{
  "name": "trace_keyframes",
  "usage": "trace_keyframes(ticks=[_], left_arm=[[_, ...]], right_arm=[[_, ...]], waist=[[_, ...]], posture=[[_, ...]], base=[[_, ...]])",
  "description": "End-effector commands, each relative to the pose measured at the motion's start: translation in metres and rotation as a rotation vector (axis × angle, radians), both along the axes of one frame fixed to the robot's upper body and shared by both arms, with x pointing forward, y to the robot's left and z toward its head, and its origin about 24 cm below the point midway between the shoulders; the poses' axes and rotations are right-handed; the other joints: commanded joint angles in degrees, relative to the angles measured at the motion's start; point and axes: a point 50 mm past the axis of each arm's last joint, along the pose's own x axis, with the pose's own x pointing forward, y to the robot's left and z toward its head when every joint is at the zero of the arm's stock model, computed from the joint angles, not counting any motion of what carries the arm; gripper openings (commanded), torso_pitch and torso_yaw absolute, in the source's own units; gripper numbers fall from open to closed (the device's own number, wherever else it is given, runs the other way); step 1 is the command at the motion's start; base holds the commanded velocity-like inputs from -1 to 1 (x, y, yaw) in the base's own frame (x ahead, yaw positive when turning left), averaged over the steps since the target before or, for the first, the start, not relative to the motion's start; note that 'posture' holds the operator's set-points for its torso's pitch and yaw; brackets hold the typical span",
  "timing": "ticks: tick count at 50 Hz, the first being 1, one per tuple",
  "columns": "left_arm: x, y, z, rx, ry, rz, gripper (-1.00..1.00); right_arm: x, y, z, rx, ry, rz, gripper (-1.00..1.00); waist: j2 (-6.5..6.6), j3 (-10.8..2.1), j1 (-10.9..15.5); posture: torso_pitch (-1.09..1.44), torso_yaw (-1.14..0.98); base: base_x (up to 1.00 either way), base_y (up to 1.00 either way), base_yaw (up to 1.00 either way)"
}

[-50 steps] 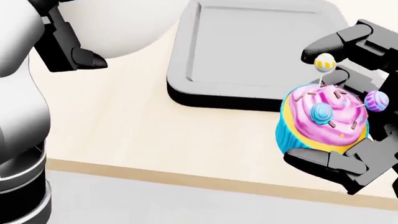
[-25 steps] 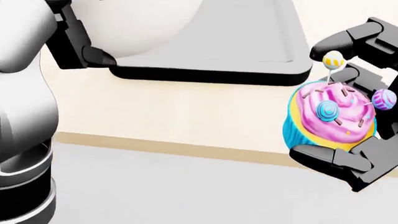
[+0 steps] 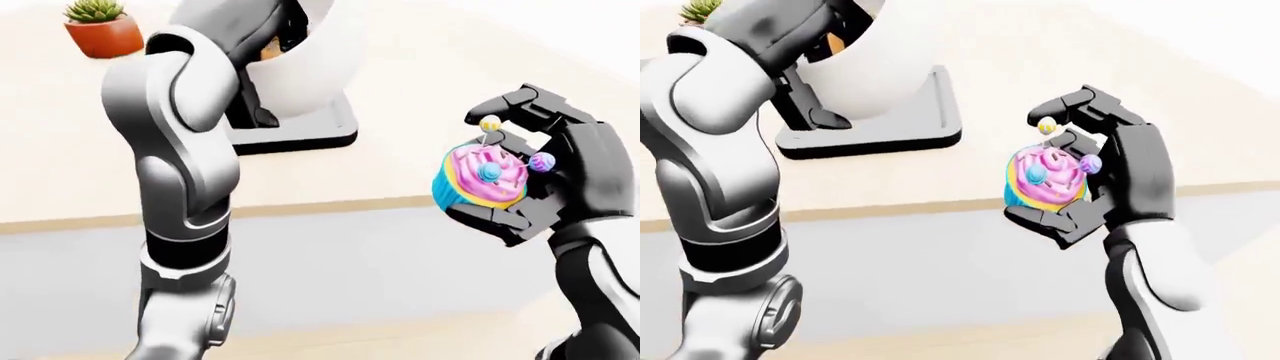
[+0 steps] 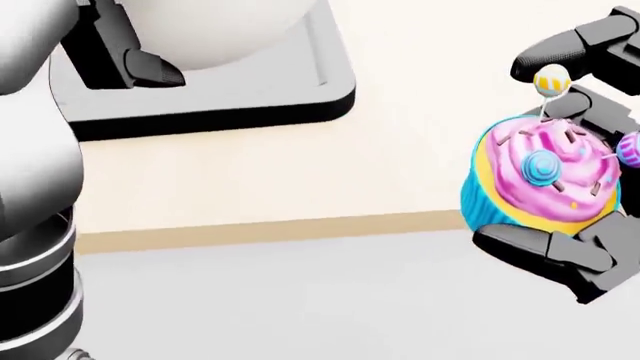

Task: Pick up the bowl with donut and place it on the tray. Pick up the cupcake and place it on the tray.

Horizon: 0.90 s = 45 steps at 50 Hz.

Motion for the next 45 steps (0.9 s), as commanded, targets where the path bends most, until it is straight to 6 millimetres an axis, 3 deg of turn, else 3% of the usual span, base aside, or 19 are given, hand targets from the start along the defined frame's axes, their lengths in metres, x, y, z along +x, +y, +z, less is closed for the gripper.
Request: trace_keyframes(ticks=[1,4,8,9,16,26,27,29,30,32,34,38,39,41,42,43,45], left_arm=[[-0.005,0.013,0.013,-0.034,-0.065,0.047,-1.0],[-0.006,0.019,0.015,-0.03,-0.066,0.059,-1.0],[-0.008,0.021,0.014,-0.029,-0.065,0.065,-1.0],[-0.008,0.021,0.013,-0.029,-0.064,0.066,-1.0],[-0.008,0.021,0.014,-0.026,-0.064,0.066,-1.0],[-0.008,0.02,0.013,-0.027,-0.065,0.061,-1.0],[-0.008,0.02,0.013,-0.028,-0.065,0.061,-1.0],[-0.008,0.02,0.013,-0.028,-0.065,0.061,-1.0],[-0.008,0.02,0.013,-0.029,-0.065,0.061,-1.0],[-0.007,0.02,0.013,-0.03,-0.065,0.06,-1.0],[-0.007,0.02,0.013,-0.031,-0.066,0.06,-1.0],[-0.007,0.02,0.013,-0.032,-0.064,0.061,-1.0],[-0.007,0.02,0.013,-0.031,-0.064,0.06,-1.0],[-0.008,0.02,0.014,-0.032,-0.067,0.06,-1.0],[-0.008,0.02,0.014,-0.032,-0.067,0.061,-1.0],[-0.008,0.02,0.014,-0.033,-0.068,0.061,-1.0],[-0.009,0.021,0.016,-0.034,-0.071,0.063,-1.0]], right_arm=[[-0.001,0.007,0.009,-0.017,-0.06,0.042,-1.0],[0.002,0.012,0.019,-0.032,-0.066,0.062,-1.0],[0.004,0.014,0.023,-0.038,-0.07,0.065,-1.0],[0.004,0.015,0.023,-0.041,-0.071,0.066,-1.0],[0.003,0.015,0.023,-0.037,-0.064,0.061,-1.0],[0.003,0.014,0.02,-0.027,-0.058,0.063,-1.0],[0.003,0.014,0.02,-0.027,-0.058,0.062,-1.0],[0.003,0.014,0.019,-0.027,-0.058,0.062,-1.0],[0.004,0.013,0.018,-0.026,-0.057,0.063,-1.0],[0.004,0.013,0.018,-0.027,-0.056,0.061,-1.0],[0.004,0.013,0.018,-0.026,-0.055,0.061,-1.0],[0.004,0.013,0.017,-0.025,-0.054,0.062,-1.0],[0.005,0.013,0.016,-0.025,-0.053,0.062,-1.0],[0.004,0.012,0.017,-0.022,-0.056,0.059,-1.0],[0.003,0.013,0.018,-0.018,-0.059,0.064,-1.0],[0.003,0.013,0.018,-0.02,-0.062,0.066,-1.0],[0.001,0.014,0.02,-0.018,-0.066,0.069,-1.0]], waist=[[-1.64,-1.0,0.77],[-0.46,-0.58,0.64],[2.9,-0.84,-0.55],[1.76,-0.48,-0.73],[0.42,-1.56,-0.53],[0.46,-1.85,-0.29],[1.06,-3.19,-0.52],[1.28,-1.23,-0.6],[1.25,-0.96,-0.6],[0.28,-1.48,-0.58],[0.14,-2.01,-0.65],[2.34,-1.06,-1.52],[3.48,-1.22,-1.74],[7.7,-2.42,-1.61],[4.89,-1.75,-1.22],[5.53,-1.5,-1.27],[4.63,-0.86,-1.09]], posture=[[0.0,0.0],[0.0,0.0],[0.0,0.0],[0.0,0.0],[0.0,0.0],[0.0,0.0],[0.0,0.0],[0.0,0.0],[0.0,0.0],[0.0,0.0],[0.0,0.0],[0.0,0.0],[0.0,0.0],[0.0,0.0],[0.0,0.0],[0.0,0.0],[0.0,0.0]], base=[[0.0,0.0,0.0],[0.0,0.0,0.0],[0.0,0.0,0.0],[0.0,0.0,0.0],[0.0,0.0,0.0],[0.0,0.0,0.0],[0.14,0.05,0.0],[0.27,0.17,0.0],[0.28,0.2,0.0],[0.29,0.2,0.0],[0.29,0.2,0.0],[0.28,0.21,0.0],[0.28,0.21,0.0],[0.1,0.16,0.0],[0.0,0.0,0.0],[0.0,0.0,0.0],[0.0,0.0,0.0]])
